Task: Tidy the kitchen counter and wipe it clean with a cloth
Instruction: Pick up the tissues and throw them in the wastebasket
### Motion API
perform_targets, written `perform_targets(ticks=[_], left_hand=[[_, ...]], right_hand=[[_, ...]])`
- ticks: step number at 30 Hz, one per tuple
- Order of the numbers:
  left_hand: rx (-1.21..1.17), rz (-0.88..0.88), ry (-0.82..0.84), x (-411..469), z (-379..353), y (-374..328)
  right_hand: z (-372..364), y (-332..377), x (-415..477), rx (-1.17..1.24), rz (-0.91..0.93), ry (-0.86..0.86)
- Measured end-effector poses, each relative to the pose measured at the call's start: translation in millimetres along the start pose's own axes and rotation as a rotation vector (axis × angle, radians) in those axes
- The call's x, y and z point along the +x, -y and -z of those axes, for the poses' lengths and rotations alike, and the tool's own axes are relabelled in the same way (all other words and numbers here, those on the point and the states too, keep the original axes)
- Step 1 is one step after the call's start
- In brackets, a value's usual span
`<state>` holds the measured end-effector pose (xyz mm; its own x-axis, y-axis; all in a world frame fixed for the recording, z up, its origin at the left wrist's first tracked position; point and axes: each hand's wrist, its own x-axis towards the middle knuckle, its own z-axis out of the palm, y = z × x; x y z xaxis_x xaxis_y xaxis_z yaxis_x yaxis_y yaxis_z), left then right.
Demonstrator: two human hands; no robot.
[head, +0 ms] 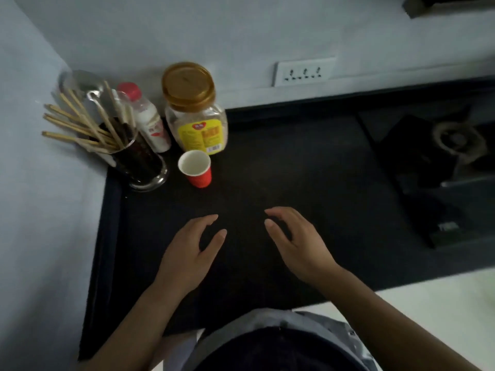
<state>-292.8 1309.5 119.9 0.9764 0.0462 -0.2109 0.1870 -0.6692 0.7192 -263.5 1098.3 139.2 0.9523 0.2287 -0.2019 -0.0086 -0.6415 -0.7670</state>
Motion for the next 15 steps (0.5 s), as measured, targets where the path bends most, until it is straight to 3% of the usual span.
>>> perform_targets(ticks=[6, 15], left_hand=[[-0.245, 0.001, 0.258, -56, -52, -64], [-0.203, -0.200, 0.559, -136, -171, -153]], right_hand=[[35, -55, -105, 0.126, -0.089, -0.139], [92, -141, -280, 0.160, -0.295, -0.448]])
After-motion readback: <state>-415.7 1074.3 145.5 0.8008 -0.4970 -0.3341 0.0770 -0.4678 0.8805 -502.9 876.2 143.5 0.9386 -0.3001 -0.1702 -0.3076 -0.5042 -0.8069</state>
